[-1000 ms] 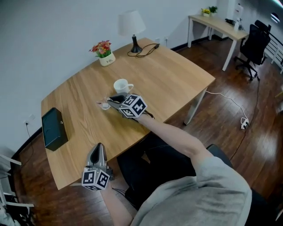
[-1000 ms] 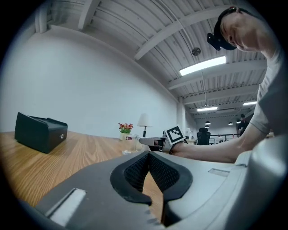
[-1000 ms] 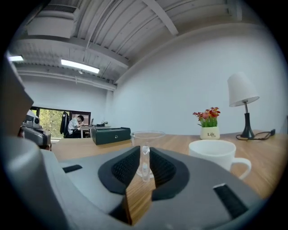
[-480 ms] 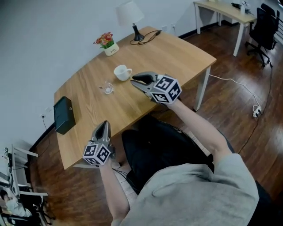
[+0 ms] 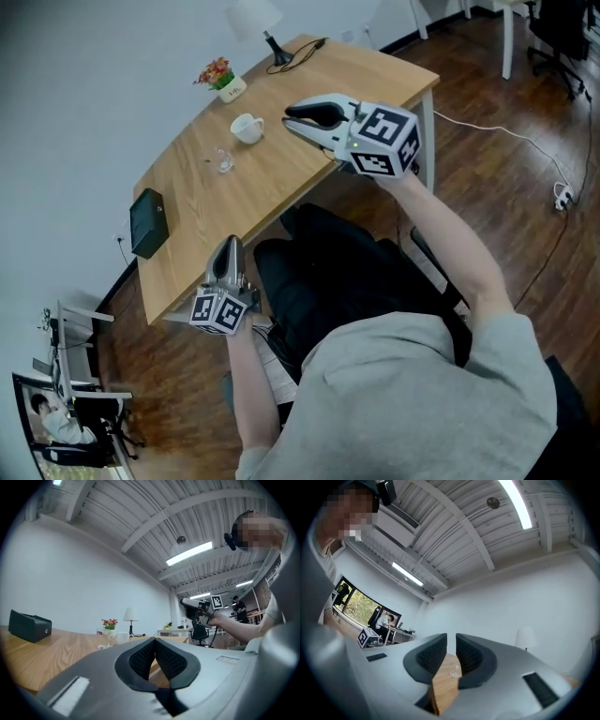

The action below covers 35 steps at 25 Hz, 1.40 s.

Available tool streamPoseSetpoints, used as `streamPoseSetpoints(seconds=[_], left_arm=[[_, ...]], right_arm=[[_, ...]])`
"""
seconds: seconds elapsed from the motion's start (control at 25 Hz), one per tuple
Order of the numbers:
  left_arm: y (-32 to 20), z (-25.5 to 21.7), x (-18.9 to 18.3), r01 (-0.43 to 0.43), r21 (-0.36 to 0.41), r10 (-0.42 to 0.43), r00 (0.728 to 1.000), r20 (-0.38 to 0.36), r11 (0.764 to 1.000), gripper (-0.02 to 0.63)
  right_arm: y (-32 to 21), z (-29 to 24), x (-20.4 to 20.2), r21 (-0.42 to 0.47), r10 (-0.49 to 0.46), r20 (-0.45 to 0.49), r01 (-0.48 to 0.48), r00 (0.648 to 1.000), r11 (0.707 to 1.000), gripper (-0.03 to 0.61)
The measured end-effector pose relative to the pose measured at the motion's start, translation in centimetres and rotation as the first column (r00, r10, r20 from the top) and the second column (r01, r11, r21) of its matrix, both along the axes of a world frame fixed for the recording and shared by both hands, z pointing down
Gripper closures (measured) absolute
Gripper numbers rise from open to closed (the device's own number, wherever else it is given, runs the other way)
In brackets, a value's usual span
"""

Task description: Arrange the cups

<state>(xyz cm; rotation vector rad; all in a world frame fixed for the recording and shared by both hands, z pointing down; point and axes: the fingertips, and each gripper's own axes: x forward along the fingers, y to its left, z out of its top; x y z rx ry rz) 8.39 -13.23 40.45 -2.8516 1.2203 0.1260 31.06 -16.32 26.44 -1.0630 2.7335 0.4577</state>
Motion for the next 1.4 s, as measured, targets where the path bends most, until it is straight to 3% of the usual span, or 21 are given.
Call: streamPoseSetpoints(seconds=[0.12, 0.28, 0.44, 0.72, 0.92, 1.12, 1.28, 1.4], left_arm=[[0.5, 0.5, -0.1, 0.008, 0.020, -0.009, 0.999, 0.051, 1.000, 0.603], [0.5, 0.1, 0.2, -0.004, 0.068, 0.002, 0.999, 0.035, 0.998, 0.603], [1.3, 1.5, -0.3, 0.013, 0.053, -0.015, 0.999, 0.039, 0.999, 0.603], [2.2, 0.4, 0.3, 0.006, 0.008, -0.006, 1.000, -0.014, 1.000, 0.603], [2.7, -0.1, 0.7, 0.020, 0.027, -0.020, 0.999, 0.029, 0.999, 0.603], [1.4, 1.0, -1.7, 0.068, 0.015, -0.069, 0.997, 0.045, 0.998, 0.603], [-0.2, 0.9, -3.3, 0.133, 0.021, -0.134, 0.989, 0.065, 0.991, 0.603], [-3.0, -0.1, -3.1, 0.131, 0.026, -0.133, 0.987, 0.093, 0.991, 0.603]], right_arm=[[1.7, -0.9, -1.4, 0.026, -0.019, -0.029, 0.020, 0.999, 0.999, 0.509], [1.7, 0.6, -4.8, 0.028, -0.048, -0.084, 0.051, 0.995, 0.998, 0.509], [0.6, 5.4, -8.4, -0.045, -0.106, -0.145, 0.101, 0.984, 0.994, 0.509], [-1.5, 11.4, -8.1, -0.194, -0.133, -0.169, 0.099, 0.977, 0.976, 0.509], [-1.2, 15.1, -8.9, -0.265, -0.173, -0.196, 0.117, 0.965, 0.957, 0.509], [-1.5, 17.0, -9.9, -0.259, -0.178, -0.192, 0.125, 0.965, 0.958, 0.509], [-1.0, 15.8, -10.0, -0.206, -0.175, -0.192, 0.135, 0.966, 0.969, 0.509], [-1.4, 14.6, -9.4, -0.185, -0.156, -0.165, 0.125, 0.974, 0.975, 0.509]])
